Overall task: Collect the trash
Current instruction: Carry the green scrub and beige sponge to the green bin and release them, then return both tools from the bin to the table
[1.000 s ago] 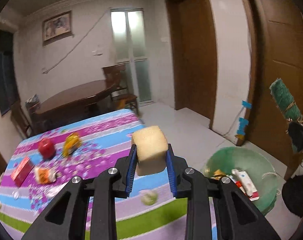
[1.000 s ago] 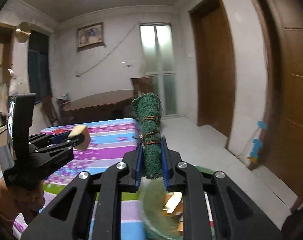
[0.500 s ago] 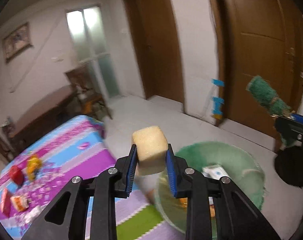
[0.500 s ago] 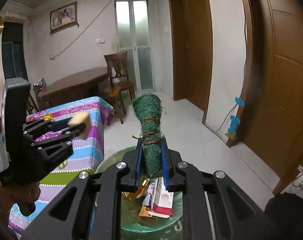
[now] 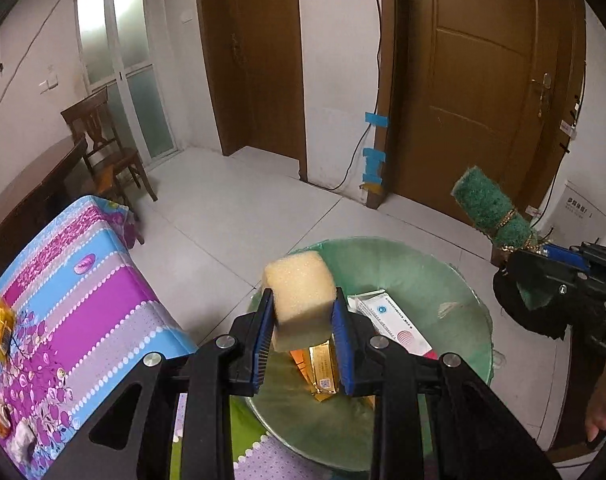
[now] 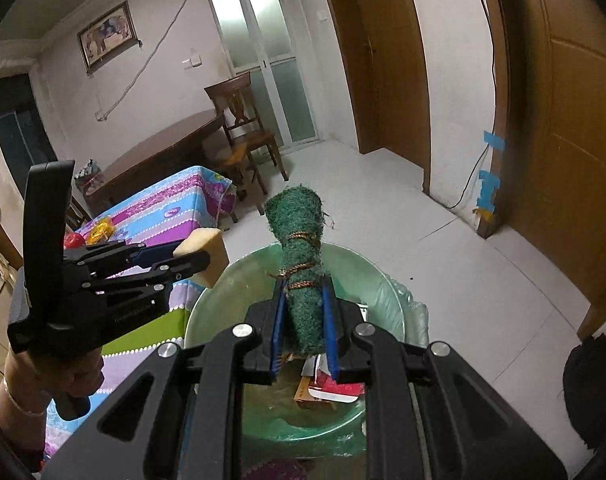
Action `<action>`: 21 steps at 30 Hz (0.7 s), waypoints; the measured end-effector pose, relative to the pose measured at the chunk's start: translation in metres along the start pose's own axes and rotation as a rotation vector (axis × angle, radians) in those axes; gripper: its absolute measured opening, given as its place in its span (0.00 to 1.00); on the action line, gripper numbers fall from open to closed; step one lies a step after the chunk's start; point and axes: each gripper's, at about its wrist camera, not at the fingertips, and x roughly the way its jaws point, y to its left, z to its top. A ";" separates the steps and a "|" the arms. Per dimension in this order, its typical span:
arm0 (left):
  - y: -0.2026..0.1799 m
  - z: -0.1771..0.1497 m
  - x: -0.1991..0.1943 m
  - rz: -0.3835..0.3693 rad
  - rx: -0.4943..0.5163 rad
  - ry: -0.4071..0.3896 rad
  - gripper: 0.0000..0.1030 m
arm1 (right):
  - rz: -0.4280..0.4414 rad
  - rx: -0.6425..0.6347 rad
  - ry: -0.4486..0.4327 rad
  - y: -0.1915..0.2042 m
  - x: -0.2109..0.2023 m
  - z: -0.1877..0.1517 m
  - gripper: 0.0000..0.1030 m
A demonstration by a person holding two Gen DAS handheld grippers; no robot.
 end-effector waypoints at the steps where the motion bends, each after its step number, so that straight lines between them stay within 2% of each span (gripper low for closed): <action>1: 0.003 0.000 -0.002 -0.002 -0.001 0.000 0.29 | 0.003 0.005 -0.001 -0.001 0.000 0.000 0.16; 3: 0.003 0.003 -0.001 -0.007 -0.001 -0.006 0.32 | 0.012 0.001 -0.004 0.000 0.002 0.003 0.20; 4: 0.004 0.004 0.001 0.006 -0.001 0.001 0.40 | 0.016 -0.005 -0.001 0.000 0.003 0.003 0.38; 5: 0.006 0.004 0.003 0.020 -0.003 0.007 0.64 | 0.008 -0.008 -0.001 0.000 0.004 0.003 0.49; 6: 0.009 0.003 0.003 0.032 -0.010 -0.008 0.73 | -0.007 -0.014 -0.009 0.001 0.003 0.003 0.61; 8: 0.013 0.001 0.001 0.050 -0.023 -0.022 0.73 | -0.031 -0.037 -0.015 0.002 0.003 0.001 0.61; 15: 0.025 -0.017 -0.004 0.109 -0.028 -0.031 0.73 | -0.015 -0.022 -0.021 -0.002 0.003 -0.004 0.59; 21: 0.045 -0.042 -0.020 0.156 -0.078 -0.034 0.73 | 0.024 -0.055 -0.054 0.019 -0.001 -0.003 0.59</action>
